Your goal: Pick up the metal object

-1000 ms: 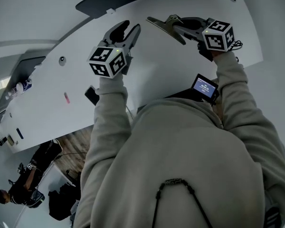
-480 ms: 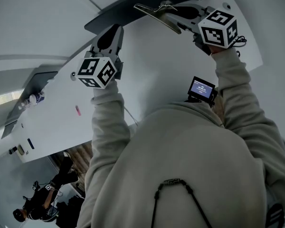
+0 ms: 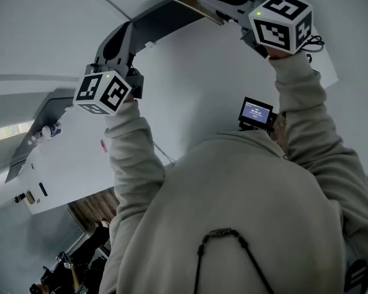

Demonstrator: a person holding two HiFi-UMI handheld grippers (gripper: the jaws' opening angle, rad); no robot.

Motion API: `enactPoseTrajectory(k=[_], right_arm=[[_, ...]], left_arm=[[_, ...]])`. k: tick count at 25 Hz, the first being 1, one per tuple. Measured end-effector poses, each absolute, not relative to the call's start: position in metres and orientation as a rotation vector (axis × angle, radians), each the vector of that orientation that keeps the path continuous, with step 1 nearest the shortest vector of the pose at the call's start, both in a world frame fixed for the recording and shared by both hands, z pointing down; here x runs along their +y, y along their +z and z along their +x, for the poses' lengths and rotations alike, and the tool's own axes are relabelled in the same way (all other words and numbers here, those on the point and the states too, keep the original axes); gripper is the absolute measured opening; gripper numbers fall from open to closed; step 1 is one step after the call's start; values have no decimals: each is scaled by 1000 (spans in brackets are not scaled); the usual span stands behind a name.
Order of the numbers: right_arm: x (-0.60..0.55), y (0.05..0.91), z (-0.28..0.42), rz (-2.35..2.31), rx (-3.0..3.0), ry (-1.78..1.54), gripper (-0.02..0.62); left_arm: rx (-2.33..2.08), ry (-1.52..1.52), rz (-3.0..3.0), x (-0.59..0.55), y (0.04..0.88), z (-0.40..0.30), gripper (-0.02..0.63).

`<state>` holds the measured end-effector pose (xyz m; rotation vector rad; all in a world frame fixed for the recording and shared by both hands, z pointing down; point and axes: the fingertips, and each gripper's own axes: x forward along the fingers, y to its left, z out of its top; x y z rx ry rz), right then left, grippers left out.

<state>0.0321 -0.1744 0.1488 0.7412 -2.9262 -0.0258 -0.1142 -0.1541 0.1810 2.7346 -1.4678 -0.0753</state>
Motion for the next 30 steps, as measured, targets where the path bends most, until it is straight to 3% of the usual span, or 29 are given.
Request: enactPoseTrajectory(k=[30], right_arm=[[-176, 158, 31, 709, -2899, 21, 89]], left_arm=[[-1434, -81, 2708, -156, 189, -103, 5]])
